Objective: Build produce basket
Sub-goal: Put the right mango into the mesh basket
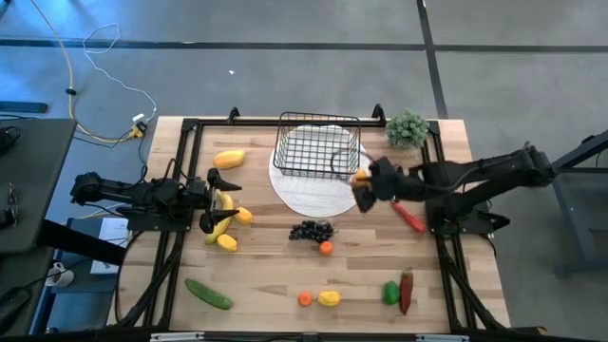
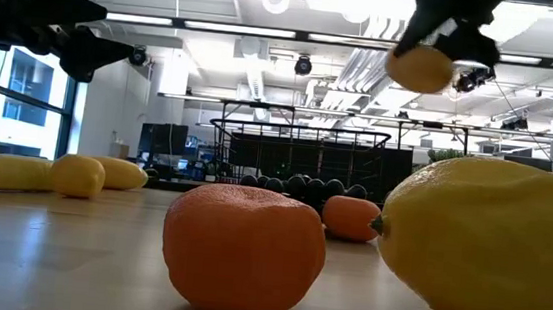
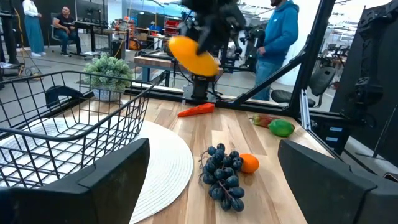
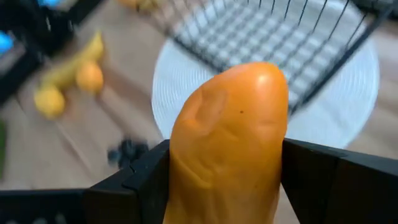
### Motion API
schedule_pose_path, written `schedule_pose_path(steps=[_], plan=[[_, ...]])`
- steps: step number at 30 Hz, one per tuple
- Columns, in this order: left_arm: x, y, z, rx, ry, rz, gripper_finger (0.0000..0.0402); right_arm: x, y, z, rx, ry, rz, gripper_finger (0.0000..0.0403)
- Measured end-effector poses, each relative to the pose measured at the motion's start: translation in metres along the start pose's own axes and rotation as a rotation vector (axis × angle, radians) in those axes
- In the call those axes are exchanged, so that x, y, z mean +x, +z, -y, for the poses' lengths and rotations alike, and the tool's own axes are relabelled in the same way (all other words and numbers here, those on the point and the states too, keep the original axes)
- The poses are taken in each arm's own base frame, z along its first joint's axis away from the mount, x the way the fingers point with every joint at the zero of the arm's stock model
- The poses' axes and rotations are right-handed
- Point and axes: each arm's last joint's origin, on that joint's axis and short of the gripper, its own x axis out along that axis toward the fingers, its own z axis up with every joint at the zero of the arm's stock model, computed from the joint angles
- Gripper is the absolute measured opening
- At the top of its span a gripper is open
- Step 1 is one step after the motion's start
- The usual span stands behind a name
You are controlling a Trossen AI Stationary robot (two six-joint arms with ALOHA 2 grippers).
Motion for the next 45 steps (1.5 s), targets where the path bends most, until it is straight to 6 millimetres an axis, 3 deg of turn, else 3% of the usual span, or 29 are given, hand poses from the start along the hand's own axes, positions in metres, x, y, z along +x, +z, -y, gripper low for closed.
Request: schedule_pose_path(steps=[12, 18, 23, 34, 45], plan=[[0.000, 0.000, 0.000, 0.000, 0.000, 0.000, 0.0345, 0.020, 0.067, 0.020, 0.092, 0.016, 0.297, 0.0227], [0.000, 0.001, 0.000, -0.001, 0.001, 0.009, 0.0345, 0.035, 0.095, 0.034, 0.007, -0.038, 0.426, 0.0227], [0.000, 0.001, 0.000, -0.003, 0.002, 0.012, 0.0345, 0.064, 0.110, 0.045, -0.102, -0.115, 0.468, 0.0227], [0.000, 0.002, 0.000, -0.233, -0.001, 0.018, 0.0345, 0.132, 0.106, 0.069, -0.189, -0.178, 0.281, 0.0227], [0.000, 0.009, 0.001, -0.358, -0.020, 0.087, 0.0345, 0.155, 0.095, 0.075, -0.221, -0.201, 0.175, 0.0232]])
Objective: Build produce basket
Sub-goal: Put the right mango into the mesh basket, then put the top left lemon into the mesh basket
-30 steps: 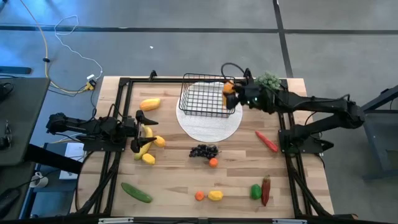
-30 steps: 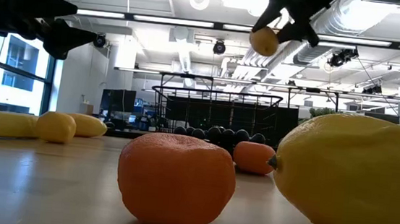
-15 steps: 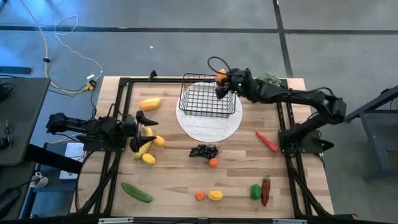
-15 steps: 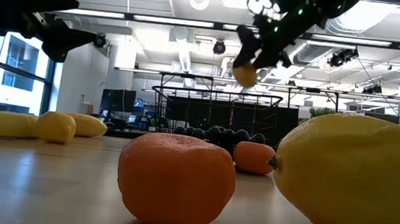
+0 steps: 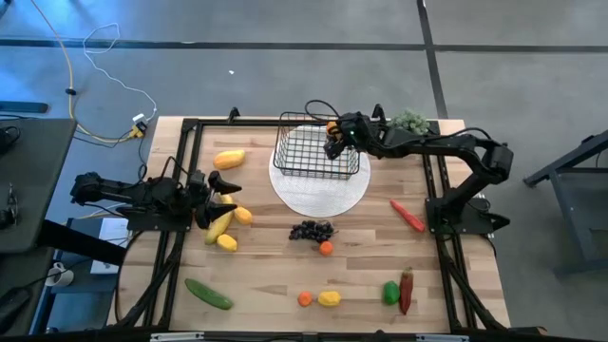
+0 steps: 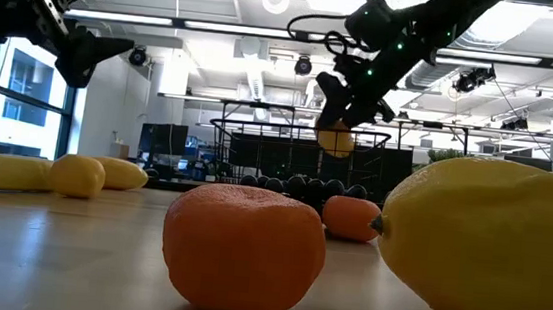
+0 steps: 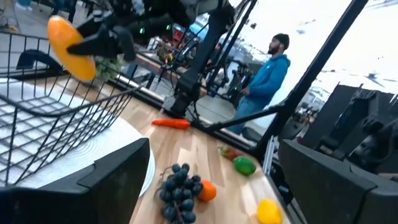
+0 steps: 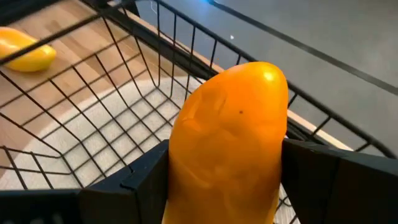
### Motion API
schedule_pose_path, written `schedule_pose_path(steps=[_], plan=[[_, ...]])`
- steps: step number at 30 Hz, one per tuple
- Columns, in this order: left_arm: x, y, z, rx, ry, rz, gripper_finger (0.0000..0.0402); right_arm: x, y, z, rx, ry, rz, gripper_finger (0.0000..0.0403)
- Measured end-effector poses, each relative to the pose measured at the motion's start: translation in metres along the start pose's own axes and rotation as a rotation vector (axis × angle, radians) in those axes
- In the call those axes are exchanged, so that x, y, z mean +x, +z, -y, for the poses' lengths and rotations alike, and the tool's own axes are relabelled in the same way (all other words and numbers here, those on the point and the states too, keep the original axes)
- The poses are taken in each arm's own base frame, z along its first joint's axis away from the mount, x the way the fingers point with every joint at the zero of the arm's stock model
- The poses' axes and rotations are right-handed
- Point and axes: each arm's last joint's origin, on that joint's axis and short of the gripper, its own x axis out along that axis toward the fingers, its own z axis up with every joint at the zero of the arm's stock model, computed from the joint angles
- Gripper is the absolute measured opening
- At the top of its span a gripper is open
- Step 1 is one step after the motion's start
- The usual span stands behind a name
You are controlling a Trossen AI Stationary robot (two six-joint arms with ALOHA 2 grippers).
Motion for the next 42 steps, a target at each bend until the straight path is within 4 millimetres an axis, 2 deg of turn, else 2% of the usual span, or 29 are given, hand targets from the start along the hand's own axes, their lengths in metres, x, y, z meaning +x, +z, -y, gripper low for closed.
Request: schedule_pose_path(steps=[10, 16, 22, 28, 37, 42], plan=[[0.000, 0.004, 0.002, 0.010, -0.020, 0.045, 0.0345, 0.004, -0.001, 0.013, 0.036, -0.049, -0.035, 0.0265], [0.000, 0.005, 0.000, -0.002, 0.046, 0.075, 0.0345, 0.003, 0.002, 0.023, 0.078, -0.069, -0.119, 0.0280], [0.000, 0.006, -0.002, -0.001, 0.106, 0.103, 0.0345, 0.000, 0.013, 0.028, 0.088, -0.079, -0.122, 0.0284], [-0.001, 0.006, -0.003, 0.010, 0.135, 0.114, 0.0345, 0.000, 0.014, 0.029, 0.094, -0.080, -0.117, 0.0284], [0.000, 0.004, 0.003, -0.100, -0.064, 0.020, 0.0345, -0.005, 0.020, 0.028, 0.137, -0.043, -0.079, 0.0284], [-0.001, 0.008, 0.007, -0.256, -0.125, 0.043, 0.0345, -0.013, 0.024, 0.028, 0.142, -0.029, -0.056, 0.0284]])
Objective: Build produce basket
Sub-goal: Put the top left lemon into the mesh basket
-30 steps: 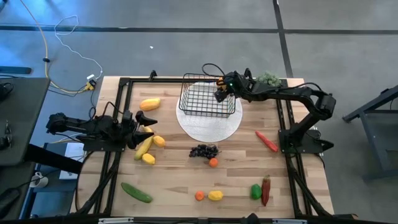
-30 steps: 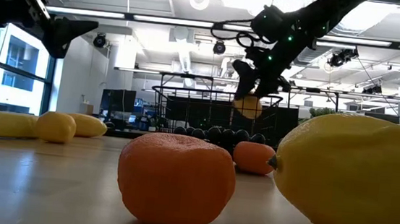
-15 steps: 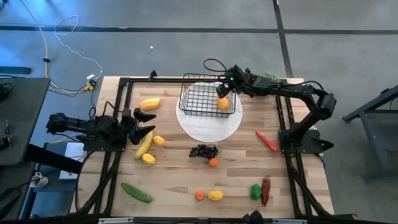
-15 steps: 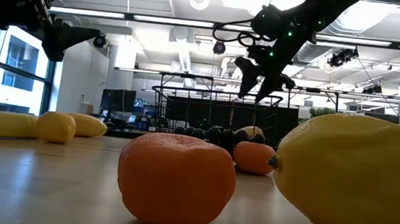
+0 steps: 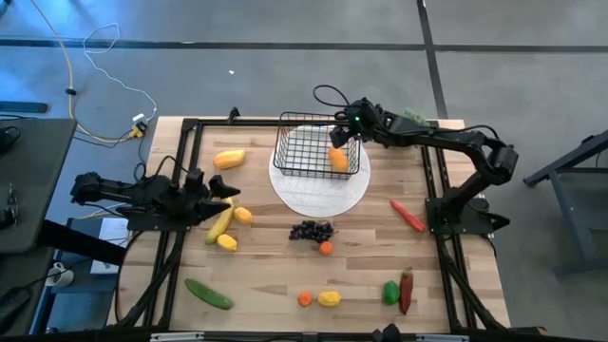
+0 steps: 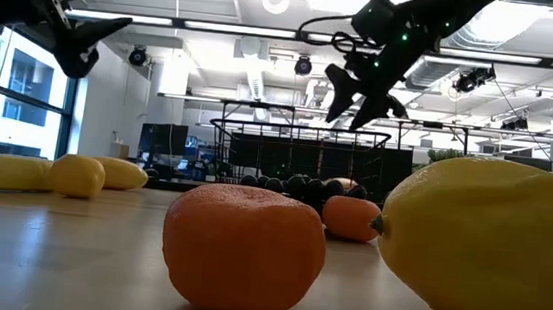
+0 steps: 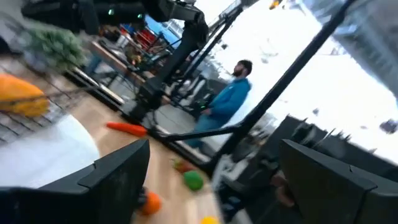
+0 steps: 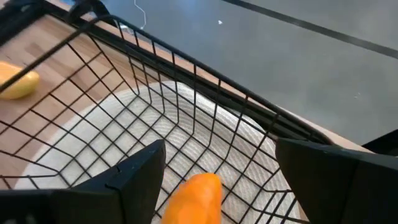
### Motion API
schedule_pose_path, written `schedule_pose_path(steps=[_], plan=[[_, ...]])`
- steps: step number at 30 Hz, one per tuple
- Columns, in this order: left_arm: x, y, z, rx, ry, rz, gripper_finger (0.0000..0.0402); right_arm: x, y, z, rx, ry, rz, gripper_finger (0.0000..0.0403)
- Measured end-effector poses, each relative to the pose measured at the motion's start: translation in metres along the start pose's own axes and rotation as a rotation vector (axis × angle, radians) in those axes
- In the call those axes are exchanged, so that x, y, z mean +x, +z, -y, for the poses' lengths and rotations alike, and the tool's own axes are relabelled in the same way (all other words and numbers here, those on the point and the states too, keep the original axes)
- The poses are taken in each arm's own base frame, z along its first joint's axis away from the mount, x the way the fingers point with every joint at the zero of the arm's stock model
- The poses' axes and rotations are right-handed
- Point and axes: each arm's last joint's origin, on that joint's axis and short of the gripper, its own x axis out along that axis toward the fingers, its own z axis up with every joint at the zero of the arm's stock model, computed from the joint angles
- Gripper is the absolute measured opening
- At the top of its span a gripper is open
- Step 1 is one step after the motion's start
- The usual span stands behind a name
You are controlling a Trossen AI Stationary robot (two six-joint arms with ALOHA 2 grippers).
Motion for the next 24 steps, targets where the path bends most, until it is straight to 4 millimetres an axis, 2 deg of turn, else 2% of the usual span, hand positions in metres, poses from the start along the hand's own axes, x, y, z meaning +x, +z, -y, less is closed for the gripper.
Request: schedule_pose_path(steps=[4, 9, 12, 18, 24], plan=[[0.000, 0.001, 0.000, -0.087, 0.000, 0.016, 0.0345, -0.009, 0.003, -0.002, -0.003, 0.018, 0.028, 0.0284], [0.000, 0.007, 0.001, -0.135, 0.053, 0.137, 0.0345, -0.023, 0.005, -0.010, -0.010, 0.059, 0.055, 0.0284], [-0.001, 0.010, 0.002, -0.092, 0.065, 0.154, 0.0345, -0.033, 0.005, -0.017, 0.009, 0.089, 0.071, 0.0284], [0.000, 0.029, 0.019, 0.055, 0.049, 0.168, 0.0345, -0.051, 0.000, -0.033, 0.021, 0.125, 0.090, 0.0284], [0.004, 0.048, 0.038, 0.252, 0.076, 0.065, 0.0345, -0.061, -0.010, -0.052, 0.028, 0.181, 0.077, 0.0284]])
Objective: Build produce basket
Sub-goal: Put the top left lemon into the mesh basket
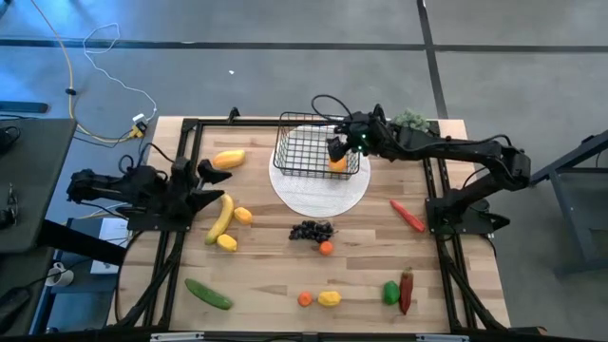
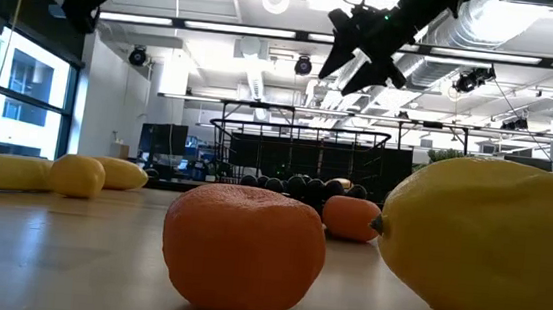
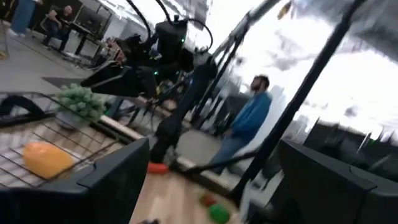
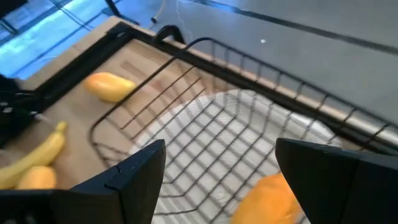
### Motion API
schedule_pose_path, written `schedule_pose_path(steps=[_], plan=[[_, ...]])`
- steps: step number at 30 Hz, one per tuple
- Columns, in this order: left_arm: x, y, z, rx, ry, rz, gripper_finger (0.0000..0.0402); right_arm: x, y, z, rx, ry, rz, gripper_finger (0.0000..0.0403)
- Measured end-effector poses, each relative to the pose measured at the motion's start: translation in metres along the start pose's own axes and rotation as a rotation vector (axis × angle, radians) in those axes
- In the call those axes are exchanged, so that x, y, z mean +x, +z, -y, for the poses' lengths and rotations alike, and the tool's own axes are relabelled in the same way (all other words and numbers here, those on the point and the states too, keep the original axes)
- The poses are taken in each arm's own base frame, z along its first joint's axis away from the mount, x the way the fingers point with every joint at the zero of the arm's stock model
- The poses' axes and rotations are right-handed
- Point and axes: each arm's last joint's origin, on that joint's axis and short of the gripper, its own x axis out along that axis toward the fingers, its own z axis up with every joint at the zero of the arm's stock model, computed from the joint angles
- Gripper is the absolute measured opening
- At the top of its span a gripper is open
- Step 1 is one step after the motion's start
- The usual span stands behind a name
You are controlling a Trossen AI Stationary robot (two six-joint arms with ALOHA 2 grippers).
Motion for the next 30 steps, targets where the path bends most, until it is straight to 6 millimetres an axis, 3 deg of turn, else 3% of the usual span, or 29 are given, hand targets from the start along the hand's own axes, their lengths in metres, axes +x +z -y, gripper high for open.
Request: schedule_pose_path(steps=[7, 13, 30], plan=[[0.006, 0.020, 0.011, 0.197, 0.078, -0.200, 0.0345, -0.009, -0.014, -0.025, -0.027, 0.079, -0.029, 0.0284], [0.016, 0.018, 0.013, 0.370, 0.138, -0.423, 0.0345, -0.017, -0.025, -0.041, -0.015, 0.108, -0.036, 0.0284], [0.054, -0.032, -0.002, 0.585, 0.174, -0.862, 0.0345, -0.031, -0.051, -0.059, 0.023, 0.115, -0.156, 0.0284]])
